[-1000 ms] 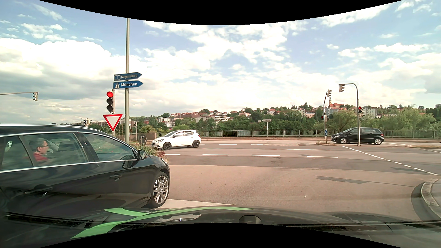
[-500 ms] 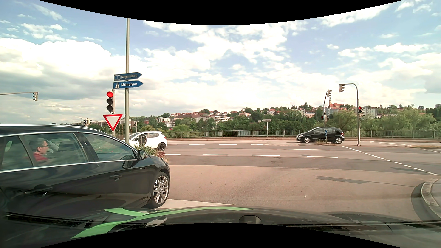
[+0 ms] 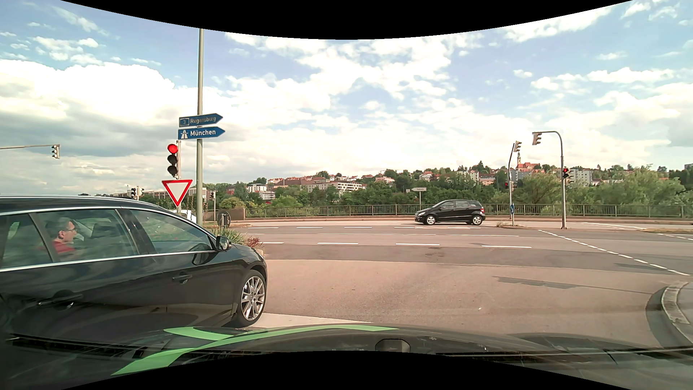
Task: Follow the waypoints while adhering to traffic rules and regulations
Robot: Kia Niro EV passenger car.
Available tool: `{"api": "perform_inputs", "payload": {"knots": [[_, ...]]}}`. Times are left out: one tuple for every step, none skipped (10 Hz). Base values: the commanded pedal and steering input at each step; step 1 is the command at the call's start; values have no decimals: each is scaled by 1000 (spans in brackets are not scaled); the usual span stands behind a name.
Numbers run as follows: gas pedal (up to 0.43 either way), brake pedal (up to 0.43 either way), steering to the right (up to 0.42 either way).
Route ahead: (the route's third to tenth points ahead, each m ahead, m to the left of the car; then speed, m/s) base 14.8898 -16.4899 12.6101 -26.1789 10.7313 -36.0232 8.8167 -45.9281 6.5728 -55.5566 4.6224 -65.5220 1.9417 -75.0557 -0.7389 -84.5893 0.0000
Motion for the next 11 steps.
{"api": "perform_inputs", "payload": {"knots": [[0, 610, 259], [0, 610, 259], [0, 610, 258], [0, 610, 259], [0, 610, 259], [0, 610, 259], [0, 604, 259], [0, 610, 259], [0, 610, 259], [0, 610, 259], [0, 610, 258]]}}
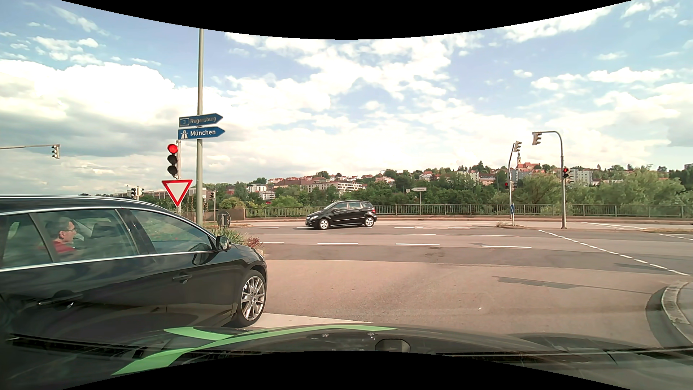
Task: Follow the waypoints while adhering to traffic rules and regulations
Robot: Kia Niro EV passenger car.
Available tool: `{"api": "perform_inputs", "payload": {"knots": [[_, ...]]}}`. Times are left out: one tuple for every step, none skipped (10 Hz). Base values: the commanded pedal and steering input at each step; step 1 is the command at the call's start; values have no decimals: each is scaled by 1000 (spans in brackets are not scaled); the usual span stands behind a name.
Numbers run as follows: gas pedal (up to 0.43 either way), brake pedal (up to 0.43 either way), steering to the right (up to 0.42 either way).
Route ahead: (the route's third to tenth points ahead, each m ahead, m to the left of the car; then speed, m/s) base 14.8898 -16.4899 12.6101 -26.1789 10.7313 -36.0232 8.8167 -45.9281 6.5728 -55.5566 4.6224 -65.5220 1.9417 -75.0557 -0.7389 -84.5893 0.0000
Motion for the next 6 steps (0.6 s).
{"api": "perform_inputs", "payload": {"knots": [[0, 610, 258], [0, 610, 259], [0, 610, 258], [0, 610, 259], [0, 610, 259], [0, 610, 259]]}}
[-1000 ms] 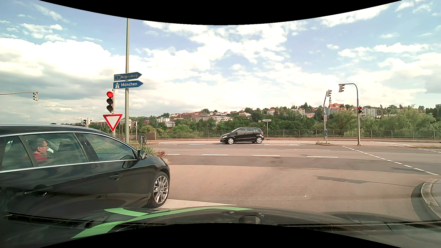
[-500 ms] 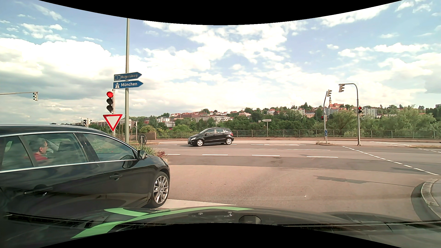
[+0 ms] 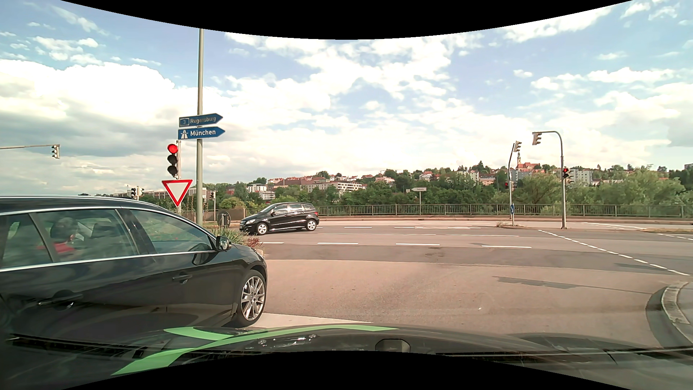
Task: Follow the waypoints while adhering to traffic rules and regulations
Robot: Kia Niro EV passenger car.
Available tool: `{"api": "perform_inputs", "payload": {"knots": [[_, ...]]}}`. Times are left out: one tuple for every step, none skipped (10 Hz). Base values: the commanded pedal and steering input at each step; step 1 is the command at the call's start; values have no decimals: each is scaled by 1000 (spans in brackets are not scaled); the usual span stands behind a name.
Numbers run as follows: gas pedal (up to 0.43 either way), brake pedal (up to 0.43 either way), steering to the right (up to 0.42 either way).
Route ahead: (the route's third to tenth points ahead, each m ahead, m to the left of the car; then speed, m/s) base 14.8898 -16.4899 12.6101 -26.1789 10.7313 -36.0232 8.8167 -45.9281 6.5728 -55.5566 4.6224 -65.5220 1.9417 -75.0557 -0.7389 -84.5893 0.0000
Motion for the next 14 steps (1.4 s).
{"api": "perform_inputs", "payload": {"knots": [[0, 610, 259], [0, 610, 259], [0, 610, 259], [0, 610, 259], [0, 604, 259], [0, 610, 259], [0, 610, 259], [0, 610, 258], [0, 610, 259], [0, 610, 259], [0, 610, 259], [0, 610, 259], [0, 610, 259], [0, 610, 258]]}}
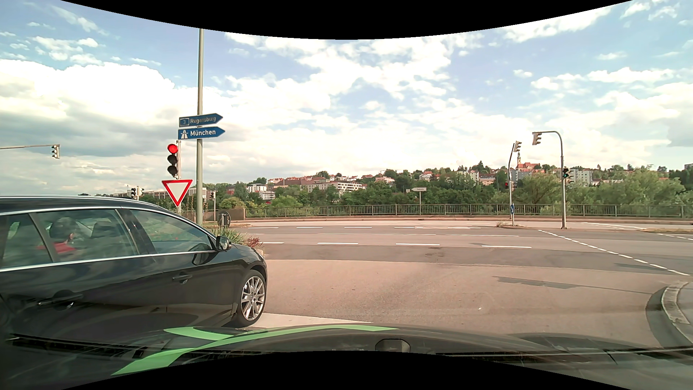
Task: Follow the waypoints while adhering to traffic rules and regulations
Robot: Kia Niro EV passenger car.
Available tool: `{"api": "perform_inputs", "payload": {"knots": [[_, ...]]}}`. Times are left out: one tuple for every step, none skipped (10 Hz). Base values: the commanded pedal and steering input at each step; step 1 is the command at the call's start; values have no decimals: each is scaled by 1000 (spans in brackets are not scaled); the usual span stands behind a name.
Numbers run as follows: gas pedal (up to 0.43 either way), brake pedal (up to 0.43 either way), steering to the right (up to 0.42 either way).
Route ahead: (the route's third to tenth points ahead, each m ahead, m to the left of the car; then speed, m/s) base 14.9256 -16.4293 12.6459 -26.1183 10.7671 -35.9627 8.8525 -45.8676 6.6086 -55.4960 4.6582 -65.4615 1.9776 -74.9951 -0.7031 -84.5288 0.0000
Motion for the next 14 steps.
{"api": "perform_inputs", "payload": {"knots": [[0, 610, 258], [0, 610, 258], [0, 610, 259], [0, 610, 259], [0, 604, 259], [0, 610, 259], [0, 610, 259], [0, 610, 259], [0, 610, 259], [0, 610, 259], [0, 610, 259], [0, 610, 259], [0, 610, 259], [0, 610, 259]]}}
